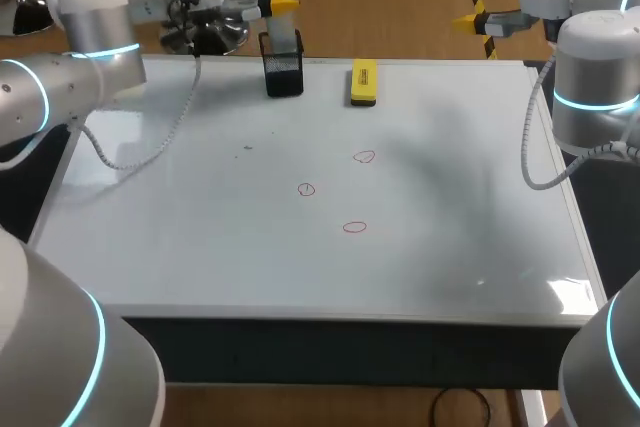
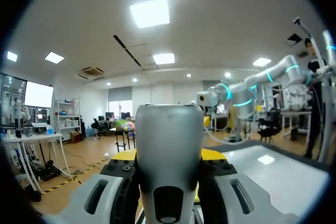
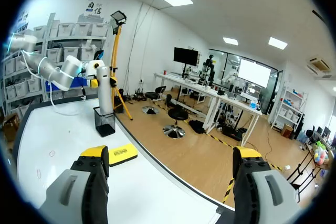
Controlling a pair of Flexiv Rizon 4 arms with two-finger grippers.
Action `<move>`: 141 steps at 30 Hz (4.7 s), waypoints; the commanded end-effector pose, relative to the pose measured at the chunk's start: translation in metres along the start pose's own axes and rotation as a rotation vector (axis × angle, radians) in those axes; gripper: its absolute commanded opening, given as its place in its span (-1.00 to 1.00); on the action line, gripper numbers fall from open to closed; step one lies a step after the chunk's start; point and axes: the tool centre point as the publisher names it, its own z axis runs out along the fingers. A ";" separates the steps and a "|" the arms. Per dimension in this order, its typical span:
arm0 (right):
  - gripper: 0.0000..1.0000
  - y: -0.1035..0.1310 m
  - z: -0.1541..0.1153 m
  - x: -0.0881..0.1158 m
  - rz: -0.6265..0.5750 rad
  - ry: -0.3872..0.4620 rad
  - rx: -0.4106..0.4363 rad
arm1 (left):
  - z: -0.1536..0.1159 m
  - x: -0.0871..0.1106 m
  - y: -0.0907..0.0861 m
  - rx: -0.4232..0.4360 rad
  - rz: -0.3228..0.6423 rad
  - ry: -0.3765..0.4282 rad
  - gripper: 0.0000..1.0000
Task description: Pick up the inspection probe, press it on each red-marked spot on the whiteboard one by one, put down the probe, pick up the eraser, and wipe off all the red marks.
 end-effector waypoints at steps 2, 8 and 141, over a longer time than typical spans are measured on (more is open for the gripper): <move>1.00 0.000 0.000 0.000 0.000 0.001 0.001 | -0.001 0.008 -0.030 -0.025 0.025 -0.028 -1.00; 1.00 0.000 0.000 0.000 0.000 0.001 0.001 | -0.002 0.009 -0.050 -0.020 0.043 -0.020 -1.00; 1.00 -0.064 0.154 0.126 -1.785 1.370 0.678 | -0.135 0.071 0.007 -0.131 -0.100 -0.042 -1.00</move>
